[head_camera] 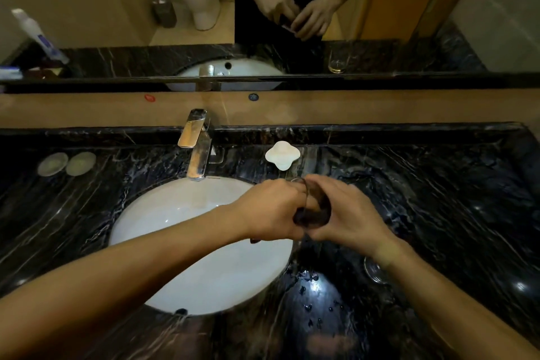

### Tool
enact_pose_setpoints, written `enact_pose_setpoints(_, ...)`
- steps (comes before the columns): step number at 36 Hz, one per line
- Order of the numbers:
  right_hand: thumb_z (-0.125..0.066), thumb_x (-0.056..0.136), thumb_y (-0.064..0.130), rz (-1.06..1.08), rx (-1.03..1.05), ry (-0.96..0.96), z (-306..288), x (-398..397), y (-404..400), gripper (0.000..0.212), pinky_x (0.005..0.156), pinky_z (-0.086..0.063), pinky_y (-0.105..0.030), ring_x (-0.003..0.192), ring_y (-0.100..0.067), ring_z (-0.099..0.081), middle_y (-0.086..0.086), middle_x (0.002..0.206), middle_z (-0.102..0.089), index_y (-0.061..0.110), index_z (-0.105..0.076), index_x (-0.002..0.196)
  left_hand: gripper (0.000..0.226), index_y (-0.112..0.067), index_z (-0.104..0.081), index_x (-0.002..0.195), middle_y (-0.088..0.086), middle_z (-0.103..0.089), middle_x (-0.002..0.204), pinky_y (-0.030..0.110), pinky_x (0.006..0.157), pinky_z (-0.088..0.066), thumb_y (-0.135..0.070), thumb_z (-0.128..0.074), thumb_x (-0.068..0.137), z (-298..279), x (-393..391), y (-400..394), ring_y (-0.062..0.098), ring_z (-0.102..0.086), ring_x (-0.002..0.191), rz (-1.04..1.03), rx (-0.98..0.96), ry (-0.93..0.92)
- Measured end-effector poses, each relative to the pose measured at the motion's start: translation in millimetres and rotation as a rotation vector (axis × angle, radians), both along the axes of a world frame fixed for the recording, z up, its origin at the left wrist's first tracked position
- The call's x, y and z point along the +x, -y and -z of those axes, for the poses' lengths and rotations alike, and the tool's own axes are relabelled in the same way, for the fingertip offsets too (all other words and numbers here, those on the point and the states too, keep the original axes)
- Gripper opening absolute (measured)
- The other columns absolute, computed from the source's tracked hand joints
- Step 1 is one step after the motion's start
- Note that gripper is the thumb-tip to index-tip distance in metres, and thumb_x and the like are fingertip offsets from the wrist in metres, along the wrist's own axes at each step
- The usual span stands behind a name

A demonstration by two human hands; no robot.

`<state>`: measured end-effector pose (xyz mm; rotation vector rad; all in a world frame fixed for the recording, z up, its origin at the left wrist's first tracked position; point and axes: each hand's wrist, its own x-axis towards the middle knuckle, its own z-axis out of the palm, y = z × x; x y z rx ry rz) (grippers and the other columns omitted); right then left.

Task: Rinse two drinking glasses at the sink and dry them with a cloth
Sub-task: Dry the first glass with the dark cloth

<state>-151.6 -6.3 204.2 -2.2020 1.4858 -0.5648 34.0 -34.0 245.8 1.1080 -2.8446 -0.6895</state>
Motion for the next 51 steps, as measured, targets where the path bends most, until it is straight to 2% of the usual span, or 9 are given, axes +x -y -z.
enact_pose_setpoints(5,-0.081,0.070,0.038,0.121,-0.500,-0.247,13.4,9.6,-8.0,0.066,0.067,-0.035,-0.038,0.097,-0.029,-0.064,-0.008,0.112,-0.067,0.013,-0.062,0.128,0.017,-0.020,-0.065,0.076,0.018,-0.057,0.063,0.035,0.043,-0.043,-0.015,-0.081,0.074,4.4,-5.5,1.2,0.027,-0.050,0.049,-0.459,0.767,-0.385)
enact_pose_setpoints(10,-0.072,0.071,0.037,0.138,-0.400,-0.266,11.2,17.3,-11.5,0.068,0.069,-0.041,-0.040,0.098,-0.029,-0.064,-0.005,0.115,-0.066,0.021,-0.055,0.135,0.020,-0.003,-0.064,0.085,0.014,-0.054,0.063,0.024,0.042,-0.037,-0.011,-0.079,0.075,6.3,-0.3,2.0,0.019,-0.047,0.045,-0.537,0.888,-0.396)
enact_pose_setpoints(18,-0.095,0.055,0.021,-0.357,0.736,0.186,-26.5,-13.9,26.2,0.076,0.086,-0.048,-0.017,0.100,0.000,-0.063,0.017,0.110,-0.068,0.036,-0.055,0.118,0.019,-0.025,-0.067,0.094,-0.005,-0.063,0.081,0.028,0.053,-0.038,-0.025,-0.073,0.076,-10.1,1.2,-10.2,0.013,-0.049,0.063,0.146,0.115,0.025)
enact_pose_setpoints(25,-0.084,0.054,0.034,-0.195,0.417,0.106,-19.7,-3.6,12.6,0.073,0.081,-0.053,-0.039,0.090,-0.009,-0.065,0.010,0.102,-0.069,0.038,-0.049,0.118,0.044,-0.040,-0.061,0.122,-0.009,-0.064,0.114,0.030,0.058,-0.030,-0.035,-0.065,0.079,-1.9,0.5,-5.6,0.025,-0.062,0.091,0.162,-0.184,0.144)
enact_pose_setpoints(30,-0.074,0.062,0.054,0.019,-0.143,-0.238,-4.9,11.5,-0.4,0.078,0.077,-0.041,-0.042,0.099,-0.022,-0.061,0.005,0.113,-0.065,0.031,-0.046,0.131,0.022,-0.028,-0.059,0.075,-0.008,-0.061,0.062,0.027,0.049,-0.048,-0.013,-0.075,0.070,8.1,-7.4,-2.2,0.017,-0.062,0.052,-0.276,0.380,-0.190)
enact_pose_setpoints(35,-0.074,0.084,0.030,0.130,-0.604,-0.364,16.2,22.9,-4.8,0.043,0.064,-0.033,-0.039,0.090,-0.029,-0.064,-0.007,0.107,-0.068,0.017,-0.065,0.124,0.021,-0.008,-0.061,0.089,0.016,-0.054,0.069,0.023,0.043,-0.037,0.000,-0.073,0.074,10.7,-1.7,0.1,0.016,-0.047,0.046,-0.626,1.036,-0.487)
enact_pose_setpoints(40,-0.072,0.081,0.027,0.132,-0.615,-0.319,22.9,13.6,-1.1,0.052,0.069,-0.031,-0.039,0.103,-0.028,-0.063,-0.005,0.117,-0.066,0.021,-0.057,0.131,0.023,-0.016,-0.061,0.100,0.006,-0.058,0.073,0.016,0.037,-0.030,-0.013,-0.073,0.081,9.4,14.2,1.8,0.009,-0.045,0.045,-0.691,1.358,-0.694)
enact_pose_setpoints(45,-0.085,0.064,0.045,0.439,0.101,0.247,14.5,4.7,6.2,0.080,0.077,-0.046,-0.034,0.096,-0.012,-0.066,0.015,0.106,-0.067,0.044,-0.041,0.131,0.029,-0.016,-0.061,0.103,0.005,-0.061,0.071,0.018,0.036,-0.030,-0.028,-0.071,0.078,3.6,29.5,4.1,0.011,-0.047,0.043,-0.834,1.285,-1.024)
enact_pose_setpoints(51,-0.085,0.061,0.059,0.507,0.639,1.199,17.6,0.2,5.9,0.072,0.076,-0.056,-0.041,0.096,-0.023,-0.072,-0.006,0.119,-0.070,0.039,-0.049,0.121,0.017,-0.036,-0.067,0.101,0.019,-0.066,0.085,0.035,0.050,-0.050,-0.037,-0.067,0.085,16.1,5.1,-21.3,0.024,-0.064,0.060,-0.896,0.468,-1.111)
